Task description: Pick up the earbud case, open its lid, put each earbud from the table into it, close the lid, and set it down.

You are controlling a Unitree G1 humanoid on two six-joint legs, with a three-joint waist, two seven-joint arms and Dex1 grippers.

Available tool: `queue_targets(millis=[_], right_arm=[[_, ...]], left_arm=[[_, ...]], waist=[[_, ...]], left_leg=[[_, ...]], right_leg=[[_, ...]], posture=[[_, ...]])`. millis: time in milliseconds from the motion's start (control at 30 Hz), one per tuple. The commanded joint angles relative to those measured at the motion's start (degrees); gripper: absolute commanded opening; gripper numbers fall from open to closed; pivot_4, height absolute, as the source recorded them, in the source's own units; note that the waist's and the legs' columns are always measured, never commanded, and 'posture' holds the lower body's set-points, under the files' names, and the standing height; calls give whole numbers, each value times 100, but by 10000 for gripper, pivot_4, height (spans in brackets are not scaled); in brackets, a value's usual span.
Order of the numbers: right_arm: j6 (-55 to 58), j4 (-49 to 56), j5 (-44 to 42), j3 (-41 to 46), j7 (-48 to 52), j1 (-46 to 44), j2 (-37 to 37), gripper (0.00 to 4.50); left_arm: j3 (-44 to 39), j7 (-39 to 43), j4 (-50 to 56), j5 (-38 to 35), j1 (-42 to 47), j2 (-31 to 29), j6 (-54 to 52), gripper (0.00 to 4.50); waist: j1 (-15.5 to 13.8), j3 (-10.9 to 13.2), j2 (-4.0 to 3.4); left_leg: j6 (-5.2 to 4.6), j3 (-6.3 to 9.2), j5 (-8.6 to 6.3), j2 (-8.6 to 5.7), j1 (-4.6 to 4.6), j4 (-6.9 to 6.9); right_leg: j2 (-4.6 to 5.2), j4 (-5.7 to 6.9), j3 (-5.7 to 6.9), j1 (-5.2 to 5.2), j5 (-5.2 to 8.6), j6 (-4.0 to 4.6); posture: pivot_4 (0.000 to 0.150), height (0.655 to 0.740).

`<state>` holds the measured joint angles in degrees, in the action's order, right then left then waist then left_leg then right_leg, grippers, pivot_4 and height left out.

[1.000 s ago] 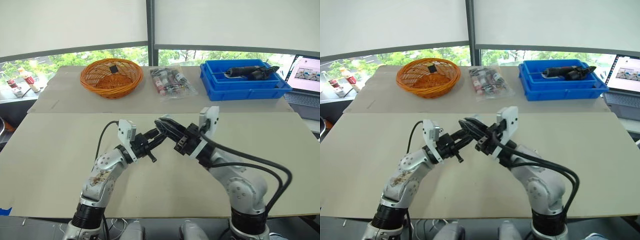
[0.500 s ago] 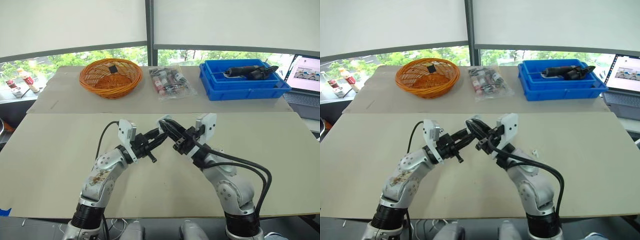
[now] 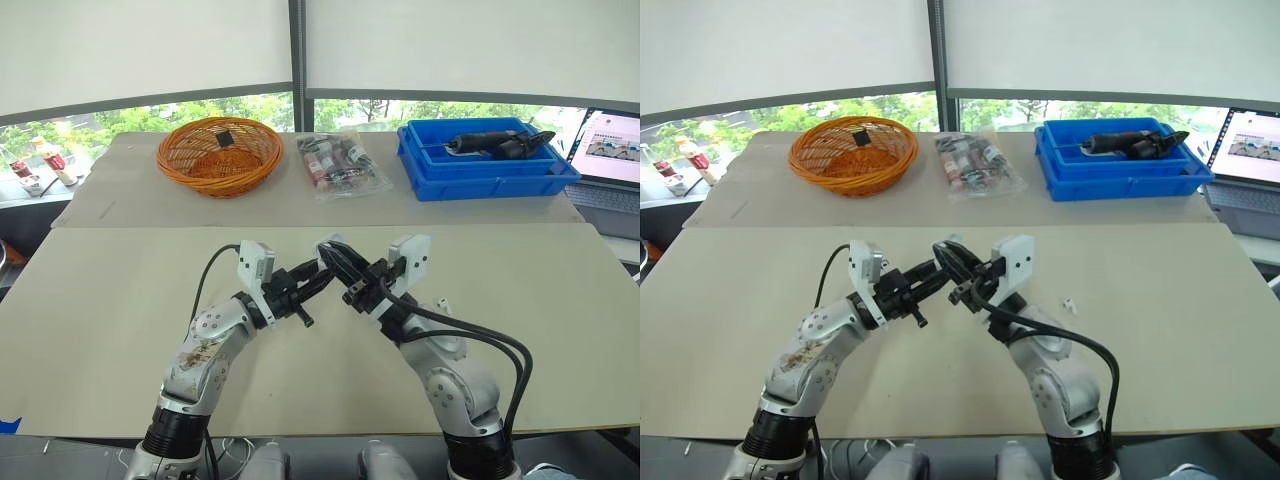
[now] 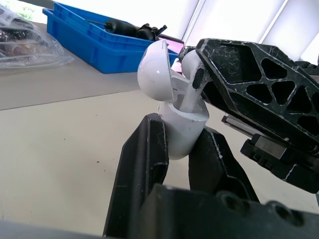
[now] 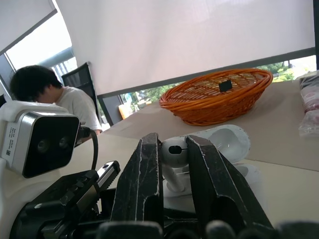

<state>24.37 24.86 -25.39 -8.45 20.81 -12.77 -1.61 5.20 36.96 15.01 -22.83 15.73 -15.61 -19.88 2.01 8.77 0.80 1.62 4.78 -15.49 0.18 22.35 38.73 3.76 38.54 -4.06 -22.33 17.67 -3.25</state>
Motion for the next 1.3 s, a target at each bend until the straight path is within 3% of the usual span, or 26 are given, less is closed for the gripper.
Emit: queue_targets(millis=[33, 500, 567, 867, 1067, 1300], right_arm=[[13, -6, 56, -172, -42, 96, 10, 3584], [-7, -43, 631, -514, -123, 98, -266, 3584], [-7, -28, 624, -488, -151, 132, -239, 13967], [19, 327, 537, -192, -185, 177, -396, 44211], [434, 1034, -26, 401, -40, 182, -865, 45000], [1294, 1652, -1240, 2150, 663, 480, -2703, 45000]], left_arm=[[-103, -35, 413, -114, 115, 32, 163, 5642], [-54, -59, 378, 101, 165, 30, 342, 5642], [-60, -51, 388, 115, 158, 39, 342, 5641], [-95, -59, 371, 144, 89, -18, 338, 5642], [-117, -129, 303, 163, 50, 4, 359, 5641], [-154, -65, 133, 224, -7, -60, 506, 5641]], waist=[[1, 0, 0], [10, 0, 0], [10, 0, 0], [5, 0, 0], [10, 1, -1], [-51, 1, -1]], left_leg=[[0, 0, 0, 0, 0, 0], [0, 0, 0, 0, 0, 0], [0, 0, 0, 0, 0, 0], [0, 0, 0, -1, 0, -1], [0, -1, 0, 0, 1, -2], [-2, -4, -1, -10, 3, 0]], right_leg=[[0, 0, 0, 0, 0, 0], [0, 0, 0, 0, 0, 0], [0, 0, 0, 0, 0, 0], [2, -1, 0, 0, 0, 0], [1, -2, -2, 0, 0, 0], [10, -14, 0, 8, 0, -1]], posture=[[1500, 7400], [1500, 7400], [1500, 7400], [1500, 7400], [1500, 7400], [1500, 7400]])
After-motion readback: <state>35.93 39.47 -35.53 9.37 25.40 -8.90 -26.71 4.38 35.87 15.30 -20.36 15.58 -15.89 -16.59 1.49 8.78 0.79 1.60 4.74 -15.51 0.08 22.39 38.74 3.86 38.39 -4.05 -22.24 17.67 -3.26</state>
